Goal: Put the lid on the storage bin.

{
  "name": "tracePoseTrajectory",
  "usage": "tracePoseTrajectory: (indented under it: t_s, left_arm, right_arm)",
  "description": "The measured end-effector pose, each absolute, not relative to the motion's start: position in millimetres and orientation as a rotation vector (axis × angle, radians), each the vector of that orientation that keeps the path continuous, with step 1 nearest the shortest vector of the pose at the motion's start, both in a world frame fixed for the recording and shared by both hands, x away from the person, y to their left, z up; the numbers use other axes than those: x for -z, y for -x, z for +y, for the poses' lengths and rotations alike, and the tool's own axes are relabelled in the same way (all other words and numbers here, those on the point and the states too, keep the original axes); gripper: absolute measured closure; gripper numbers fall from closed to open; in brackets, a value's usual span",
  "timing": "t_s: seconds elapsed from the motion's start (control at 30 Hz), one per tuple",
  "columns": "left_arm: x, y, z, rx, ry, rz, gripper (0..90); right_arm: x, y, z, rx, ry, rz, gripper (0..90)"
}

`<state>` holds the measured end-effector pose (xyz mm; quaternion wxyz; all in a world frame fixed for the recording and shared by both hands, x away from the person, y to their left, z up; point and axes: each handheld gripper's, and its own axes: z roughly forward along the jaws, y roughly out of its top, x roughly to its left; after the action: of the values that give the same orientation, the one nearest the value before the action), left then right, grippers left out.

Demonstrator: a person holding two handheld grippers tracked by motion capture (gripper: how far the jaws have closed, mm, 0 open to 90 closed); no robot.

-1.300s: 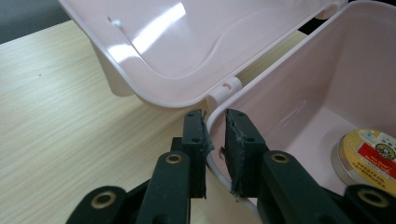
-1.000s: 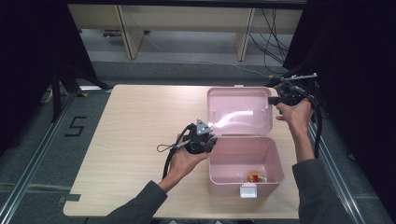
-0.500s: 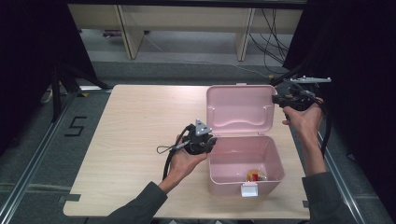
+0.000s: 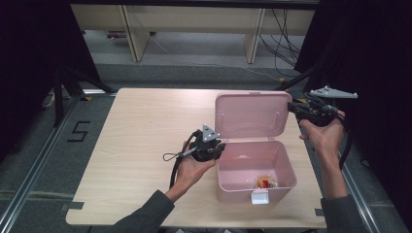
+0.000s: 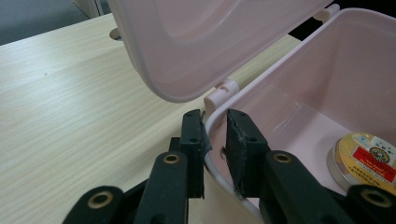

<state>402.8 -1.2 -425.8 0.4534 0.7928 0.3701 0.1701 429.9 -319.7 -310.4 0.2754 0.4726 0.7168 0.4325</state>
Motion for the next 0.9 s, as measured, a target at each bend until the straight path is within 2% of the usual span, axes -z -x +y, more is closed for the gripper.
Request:
tracePoseTrajectory:
  t_s: [0.43,0.9]
  left_arm:
    - [426.8,-402.3,-1.3,-0.403,-1.947,0.921,76.1]
    - [429.2,-402.9,-1.6,-0.404,-1.974,0.919,75.1]
  right_arm:
    - [315.1,-392.6,-325.0,-1.216,-1.221,1.888,88.8]
    - [319.2,-367.8,-326.2,-1.203,-1.172,1.878,88.3]
